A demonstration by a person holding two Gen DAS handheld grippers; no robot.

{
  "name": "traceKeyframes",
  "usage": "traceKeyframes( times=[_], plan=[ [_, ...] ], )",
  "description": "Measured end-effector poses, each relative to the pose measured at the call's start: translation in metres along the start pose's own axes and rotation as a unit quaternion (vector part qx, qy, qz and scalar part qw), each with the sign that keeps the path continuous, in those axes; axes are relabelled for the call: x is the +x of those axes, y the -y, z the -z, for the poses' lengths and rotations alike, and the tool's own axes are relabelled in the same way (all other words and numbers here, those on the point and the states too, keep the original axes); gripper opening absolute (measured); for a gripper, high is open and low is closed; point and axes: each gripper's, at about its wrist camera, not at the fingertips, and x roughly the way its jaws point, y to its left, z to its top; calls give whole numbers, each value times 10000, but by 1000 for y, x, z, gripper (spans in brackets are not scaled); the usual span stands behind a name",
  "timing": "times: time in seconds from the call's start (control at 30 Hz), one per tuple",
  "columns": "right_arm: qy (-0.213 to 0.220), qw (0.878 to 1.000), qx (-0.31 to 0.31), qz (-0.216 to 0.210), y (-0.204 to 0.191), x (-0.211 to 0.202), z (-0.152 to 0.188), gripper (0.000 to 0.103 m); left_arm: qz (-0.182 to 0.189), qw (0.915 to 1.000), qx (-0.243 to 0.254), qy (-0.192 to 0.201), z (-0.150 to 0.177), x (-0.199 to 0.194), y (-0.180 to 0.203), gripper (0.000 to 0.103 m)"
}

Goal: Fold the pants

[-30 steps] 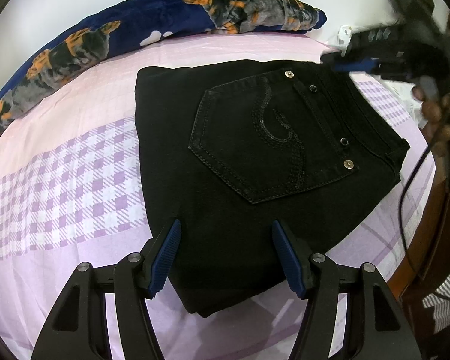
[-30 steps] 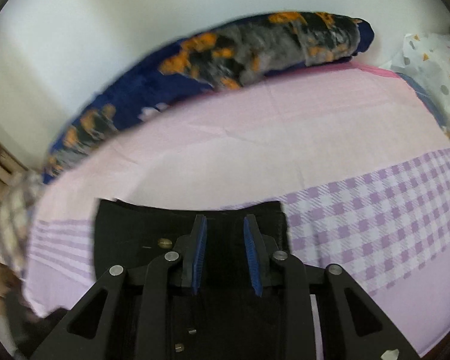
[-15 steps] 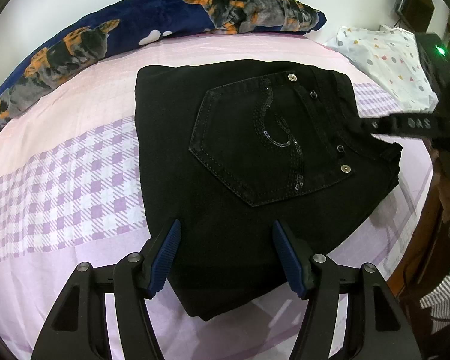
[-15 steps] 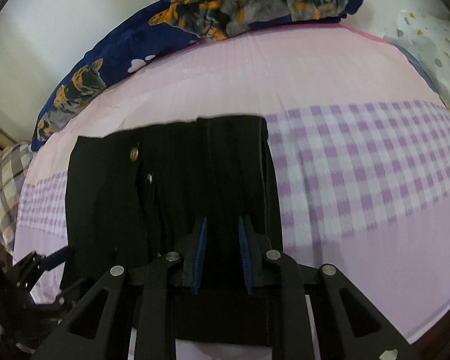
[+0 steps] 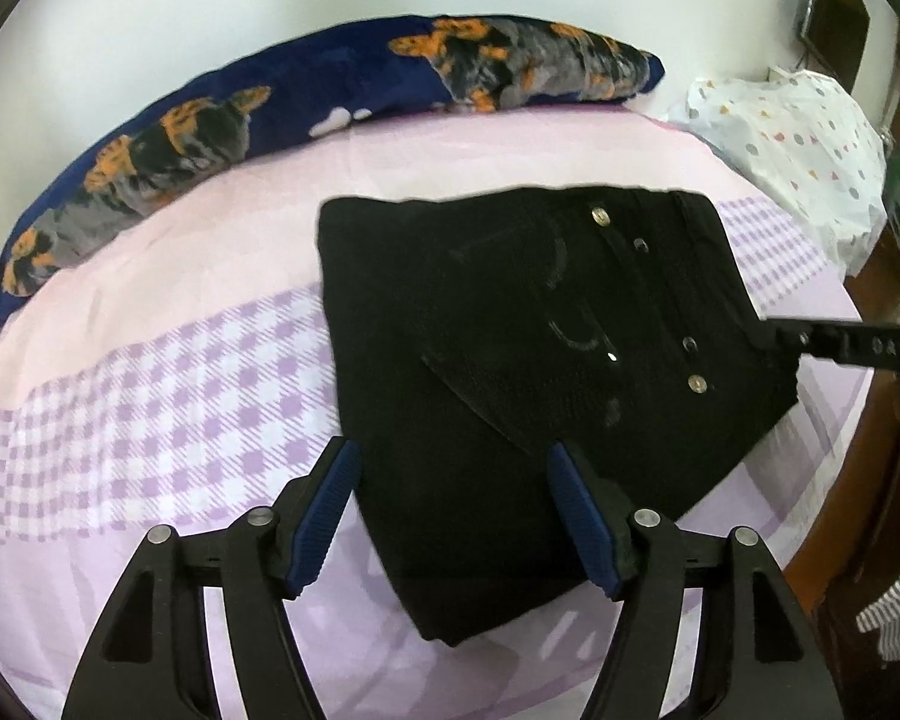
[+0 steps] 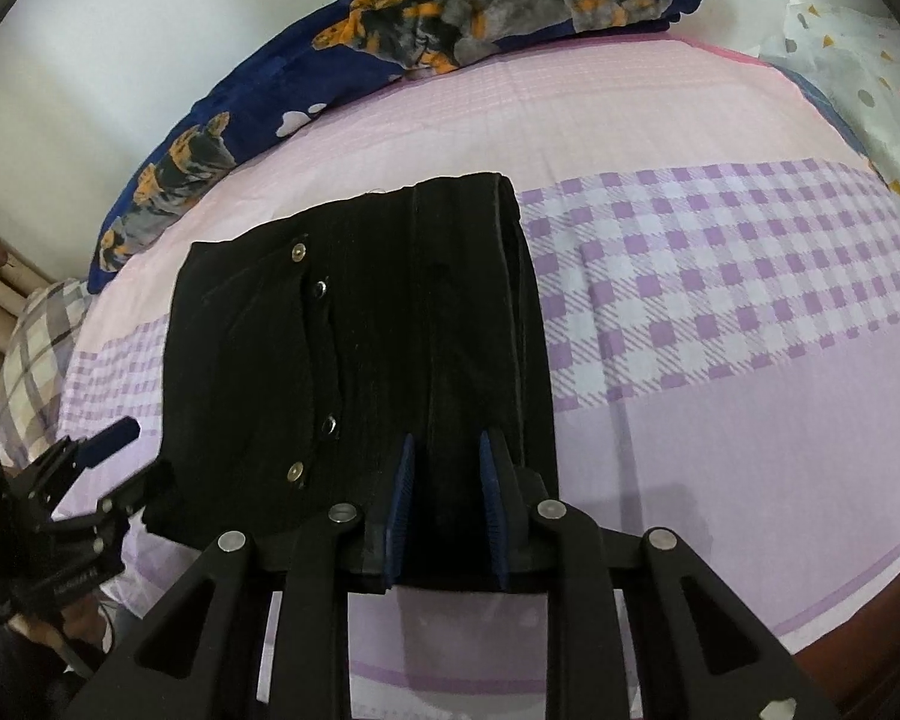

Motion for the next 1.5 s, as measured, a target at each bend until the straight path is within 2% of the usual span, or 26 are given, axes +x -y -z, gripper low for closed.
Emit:
traceKeyframes(
  times=[0.1,0.17,0.27,0.33,0.5,0.6,0.8,0.97,1.17,1.3,1.33,1.47,1.5],
  plan=[
    [-55,9995,1,-312,1,-2,-4,38,-13,9999,11,116,-4,-4,-8,71],
    [-76,9989,-12,-470,1,-4,-8,41,-29,9998,-92,152,-6,-4,-17,72],
    [-68,9975,61,-697,5,-8,-13,42,364,9979,-531,4,-8,1,-37,72],
    [-46,9970,144,-764,12,-9,-18,47,660,9936,-907,-153,-9,8,-51,72],
    [-54,9940,395,-1023,38,-5,-28,48,1132,9789,-1624,-500,-7,29,-74,72],
    [-298,9893,614,-1293,56,8,-33,49,1424,9689,-1902,-692,-3,38,-79,72],
    [-594,9810,748,-1686,74,29,-35,49,1622,9587,-2154,-906,-5,52,-82,72],
    [-706,9729,627,-2110,75,43,-37,49,1748,9572,-2127,-896,-12,59,-79,72],
    [-683,9687,309,-2367,69,53,-46,45,1797,9626,-1847,-841,-23,67,-63,71],
    [-665,9627,380,-2594,66,64,-56,44,1803,9625,-1871,-780,-28,71,-60,71],
    [-668,9618,420,-2621,65,67,-59,40,1807,9619,-1903,-768,-29,73,-61,69],
    [-626,9638,514,-2541,67,67,-57,34,1644,9647,-1949,-660,-32,77,-62,43],
    [-576,9651,563,-2491,66,66,-55,34,1607,9654,-1948,-645,-32,78,-62,42]
  ],
)
